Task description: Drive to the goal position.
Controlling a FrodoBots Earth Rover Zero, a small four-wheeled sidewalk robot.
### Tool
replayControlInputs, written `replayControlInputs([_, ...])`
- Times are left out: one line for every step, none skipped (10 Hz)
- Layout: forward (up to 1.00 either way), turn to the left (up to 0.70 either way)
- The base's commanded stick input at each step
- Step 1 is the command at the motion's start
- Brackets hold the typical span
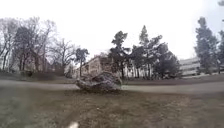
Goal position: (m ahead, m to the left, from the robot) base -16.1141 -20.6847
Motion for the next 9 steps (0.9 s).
replayControlInputs([0.00,0.00])
replayControlInputs([0.00,-0.46])
replayControlInputs([0.00,-0.70])
replayControlInputs([0.00,-0.70])
replayControlInputs([0.00,-0.70])
replayControlInputs([0.00,-0.70])
replayControlInputs([0.00,-0.70])
replayControlInputs([0.00,-0.70])
replayControlInputs([0.00,-0.70])
